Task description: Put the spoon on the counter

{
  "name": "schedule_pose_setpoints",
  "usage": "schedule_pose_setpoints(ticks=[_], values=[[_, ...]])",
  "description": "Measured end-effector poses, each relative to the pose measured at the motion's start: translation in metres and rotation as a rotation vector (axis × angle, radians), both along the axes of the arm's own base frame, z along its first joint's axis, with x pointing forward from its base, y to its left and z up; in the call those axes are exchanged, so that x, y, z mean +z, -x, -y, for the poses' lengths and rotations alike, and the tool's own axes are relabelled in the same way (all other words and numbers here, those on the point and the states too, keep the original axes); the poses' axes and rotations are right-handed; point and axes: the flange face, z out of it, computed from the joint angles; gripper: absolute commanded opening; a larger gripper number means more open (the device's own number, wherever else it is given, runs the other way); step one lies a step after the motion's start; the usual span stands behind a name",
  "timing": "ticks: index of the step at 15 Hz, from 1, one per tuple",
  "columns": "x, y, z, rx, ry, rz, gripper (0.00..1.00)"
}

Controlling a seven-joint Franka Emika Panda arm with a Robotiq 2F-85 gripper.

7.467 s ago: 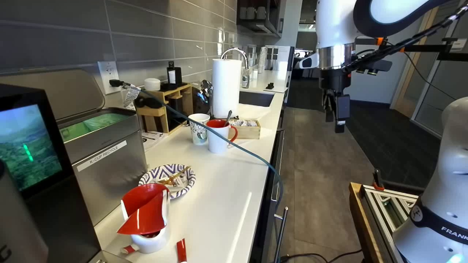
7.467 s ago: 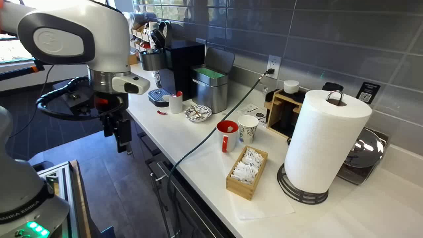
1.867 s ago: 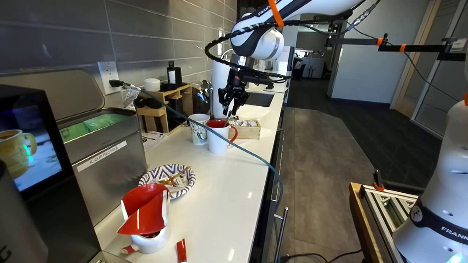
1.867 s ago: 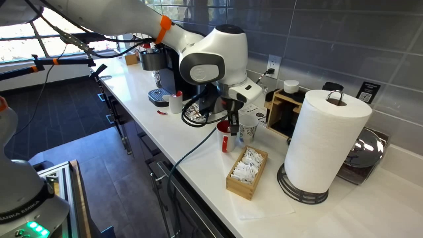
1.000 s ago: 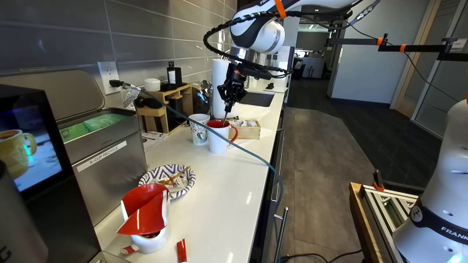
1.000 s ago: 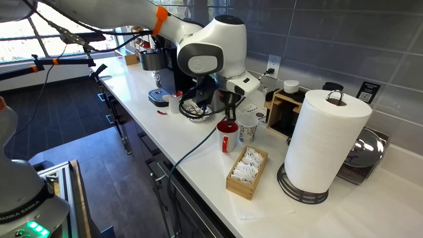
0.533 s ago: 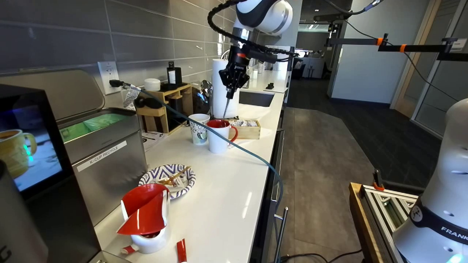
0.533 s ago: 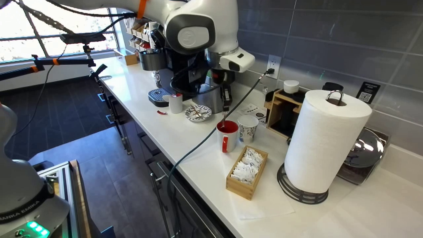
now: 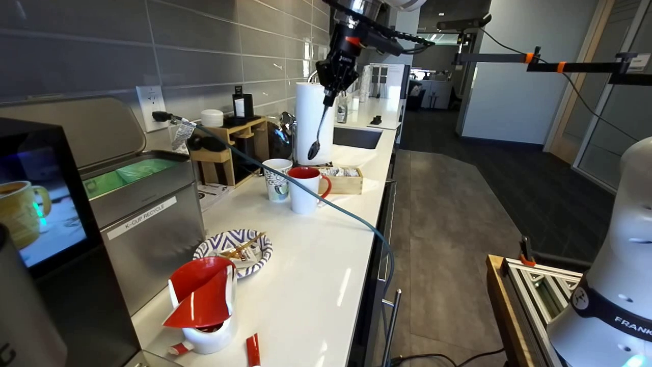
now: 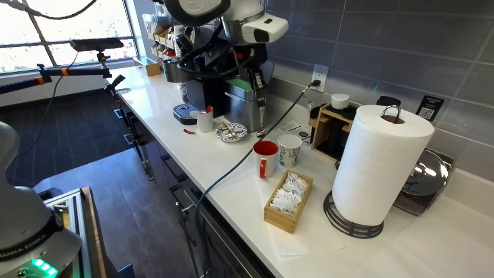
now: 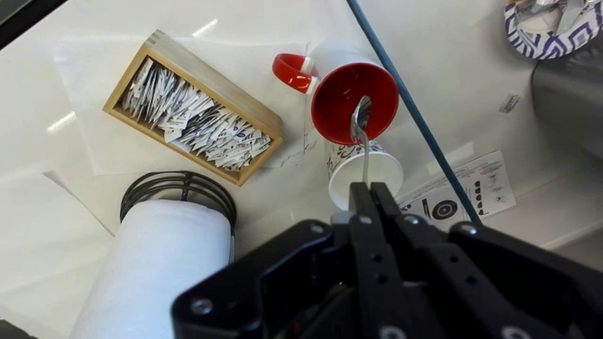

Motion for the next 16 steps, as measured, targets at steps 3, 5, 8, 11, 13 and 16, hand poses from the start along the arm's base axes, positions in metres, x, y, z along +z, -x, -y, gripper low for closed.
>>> schedule_pose_setpoints(ticks=[3,5,8,11,13,16], values=[[0.019,0.014,-0.006,0.034,0.003,0.028,0.01],[0.028,0.025,-0.012,0.079,-0.007,0.028,0.01],[0.024,0.043,-0.029,0.183,-0.064,-0.031,0.01],[0.002,0.056,-0.055,0.296,-0.135,-0.126,0.01],[-0.016,0.061,-0.071,0.354,-0.162,-0.177,0.01],[-0.043,0.063,-0.095,0.421,-0.207,-0.218,0.01]])
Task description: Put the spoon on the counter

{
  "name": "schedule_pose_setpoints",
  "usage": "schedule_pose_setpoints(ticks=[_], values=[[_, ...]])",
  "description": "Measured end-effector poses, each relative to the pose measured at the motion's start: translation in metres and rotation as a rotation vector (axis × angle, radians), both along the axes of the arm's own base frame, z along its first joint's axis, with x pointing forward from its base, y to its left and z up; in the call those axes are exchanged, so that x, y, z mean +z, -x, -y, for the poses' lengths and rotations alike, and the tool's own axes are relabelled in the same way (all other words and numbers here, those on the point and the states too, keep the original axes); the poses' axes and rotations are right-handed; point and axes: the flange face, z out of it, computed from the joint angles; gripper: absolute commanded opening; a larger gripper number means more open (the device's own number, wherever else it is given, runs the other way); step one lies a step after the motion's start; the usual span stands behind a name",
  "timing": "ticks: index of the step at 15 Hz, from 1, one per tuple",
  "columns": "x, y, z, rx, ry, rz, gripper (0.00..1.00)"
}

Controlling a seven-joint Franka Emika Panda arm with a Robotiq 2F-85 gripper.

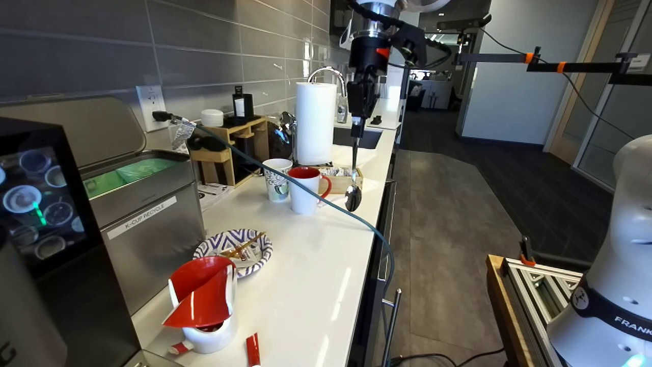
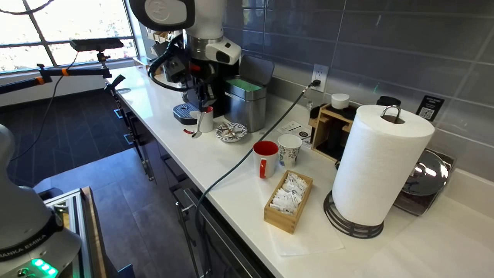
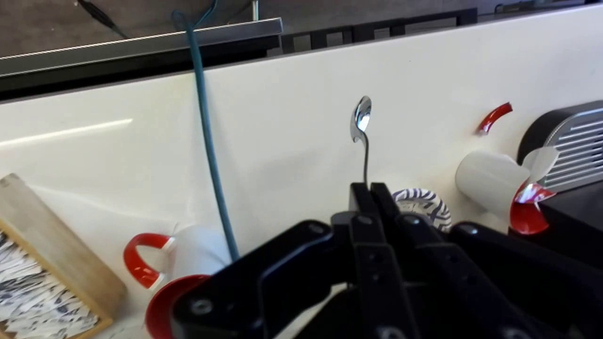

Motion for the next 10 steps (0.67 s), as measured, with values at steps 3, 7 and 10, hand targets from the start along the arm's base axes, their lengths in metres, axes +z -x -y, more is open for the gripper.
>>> schedule_pose_setpoints(ticks=[3,7,10], values=[[-0.02,0.0,-0.018,0.053,-0.086,-0.019,0.01],[-0.049,-0.004,-0.023,0.092,-0.219,-0.072,0.01],[-0.075,-0.007,-0.018,0.107,-0.289,-0.127,0.04]])
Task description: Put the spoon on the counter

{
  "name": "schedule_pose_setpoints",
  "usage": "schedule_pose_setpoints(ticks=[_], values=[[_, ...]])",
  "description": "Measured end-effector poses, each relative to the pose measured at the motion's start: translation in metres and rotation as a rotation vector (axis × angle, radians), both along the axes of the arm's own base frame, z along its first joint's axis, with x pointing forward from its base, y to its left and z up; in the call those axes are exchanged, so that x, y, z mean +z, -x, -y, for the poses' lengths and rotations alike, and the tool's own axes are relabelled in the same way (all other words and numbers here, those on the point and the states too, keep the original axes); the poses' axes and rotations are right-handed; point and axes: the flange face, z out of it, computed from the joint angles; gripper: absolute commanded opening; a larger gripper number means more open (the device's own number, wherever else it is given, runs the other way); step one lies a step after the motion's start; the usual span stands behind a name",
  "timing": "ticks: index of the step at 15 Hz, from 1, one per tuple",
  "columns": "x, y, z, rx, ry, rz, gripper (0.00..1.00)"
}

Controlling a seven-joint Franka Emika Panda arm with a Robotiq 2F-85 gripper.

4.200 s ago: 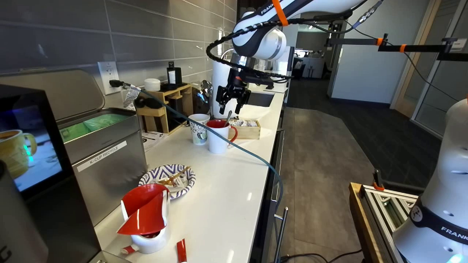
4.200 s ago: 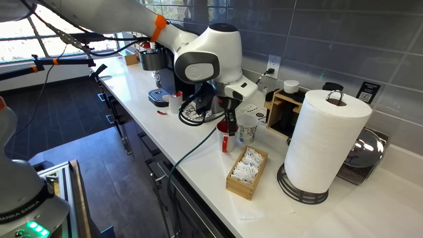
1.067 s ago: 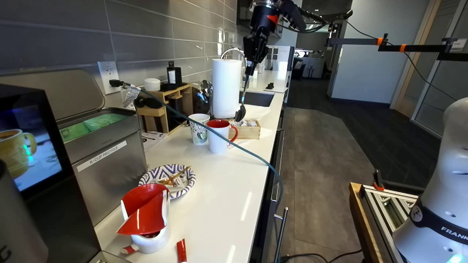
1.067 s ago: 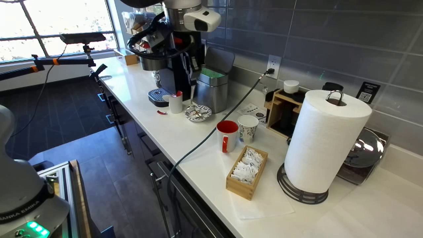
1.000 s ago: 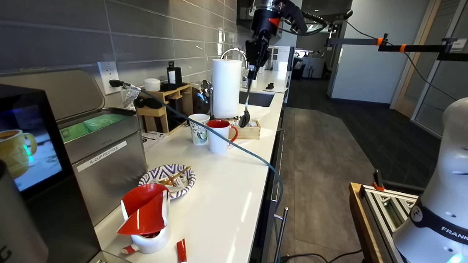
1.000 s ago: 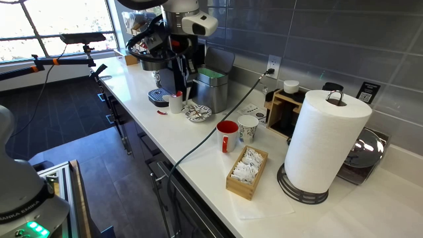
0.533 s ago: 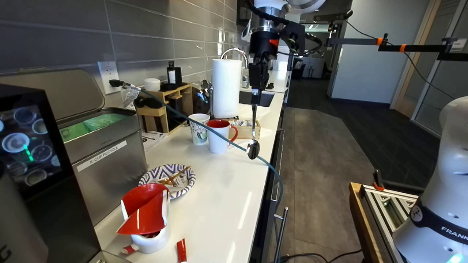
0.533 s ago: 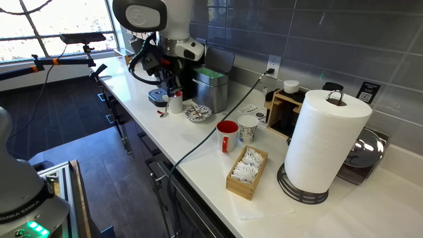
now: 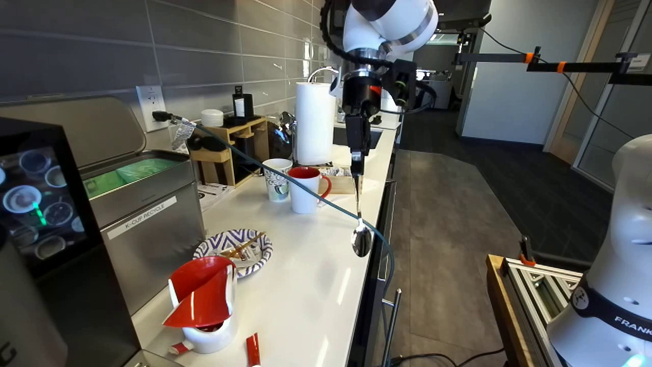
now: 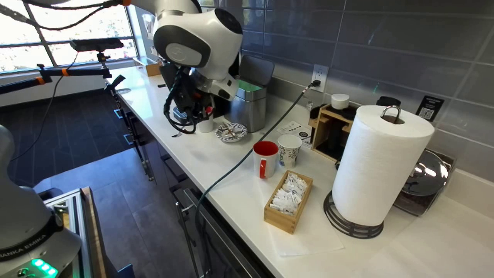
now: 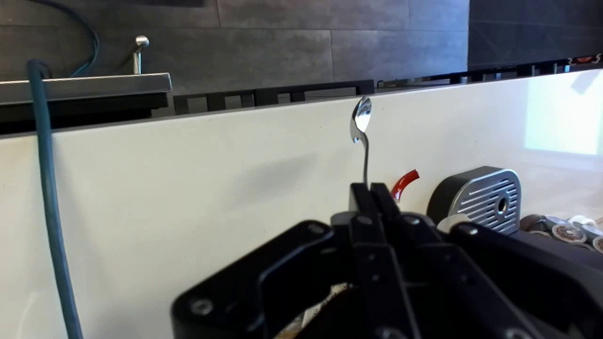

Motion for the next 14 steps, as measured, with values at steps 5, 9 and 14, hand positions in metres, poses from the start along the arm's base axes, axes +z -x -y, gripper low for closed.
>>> schedule_pose_setpoints(ticks=[5,9,14], values=[[-0.015,-0.007,0.009,-0.006,-0.001,-0.023,0.01],[-0.025,-0.008,-0.001,-0.008,-0.066,-0.008,0.01],[-0.062,-0.011,-0.015,-0.026,-0.216,0.03,0.01]])
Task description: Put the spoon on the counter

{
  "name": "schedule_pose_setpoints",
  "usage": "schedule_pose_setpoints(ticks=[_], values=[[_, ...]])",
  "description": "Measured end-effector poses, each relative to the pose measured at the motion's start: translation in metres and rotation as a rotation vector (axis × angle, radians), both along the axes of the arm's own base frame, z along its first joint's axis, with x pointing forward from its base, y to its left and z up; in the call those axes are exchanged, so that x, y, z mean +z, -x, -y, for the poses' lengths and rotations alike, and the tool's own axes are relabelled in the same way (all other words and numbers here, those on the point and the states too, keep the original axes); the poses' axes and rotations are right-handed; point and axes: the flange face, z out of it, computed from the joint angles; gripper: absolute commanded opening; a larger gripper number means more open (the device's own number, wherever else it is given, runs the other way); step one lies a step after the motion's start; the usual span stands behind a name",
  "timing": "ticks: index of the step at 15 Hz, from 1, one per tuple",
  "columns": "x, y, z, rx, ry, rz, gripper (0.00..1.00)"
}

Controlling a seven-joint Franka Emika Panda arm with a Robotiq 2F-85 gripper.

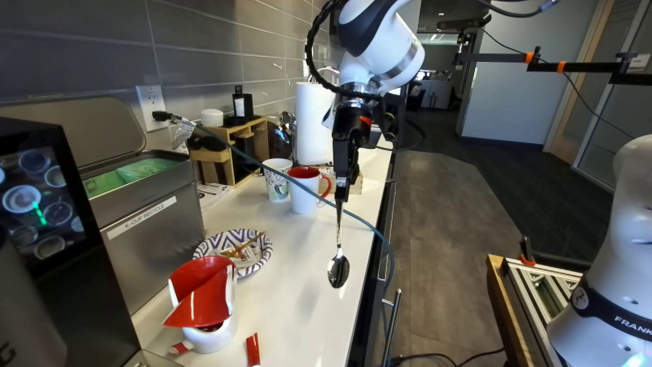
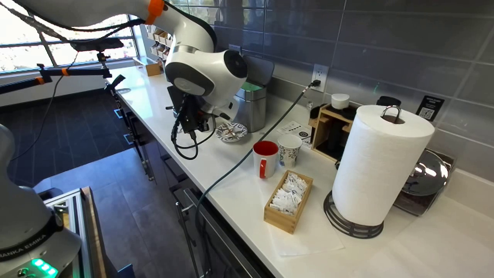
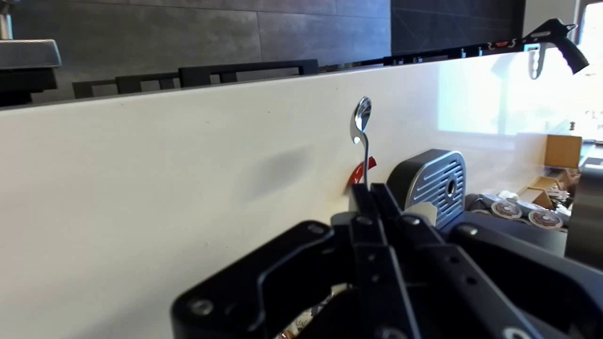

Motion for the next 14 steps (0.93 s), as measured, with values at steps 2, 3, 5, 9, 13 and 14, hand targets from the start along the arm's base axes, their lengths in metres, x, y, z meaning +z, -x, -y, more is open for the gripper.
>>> schedule_pose_setpoints(ticks=[2,3,5,9,13,14], values=[[-0.013,-0.004,-0.005,-0.019,-0.018,0.019,0.01],[-0.019,-0.007,-0.007,-0.029,-0.01,0.034,0.01],[-0.027,-0.013,-0.016,-0.046,0.015,0.07,0.01],[-0.033,-0.022,-0.031,-0.094,0.051,0.135,0.01],[-0.045,-0.027,-0.025,-0.141,0.072,0.146,0.01],[-0.051,-0.027,-0.023,-0.15,0.078,0.14,0.01]])
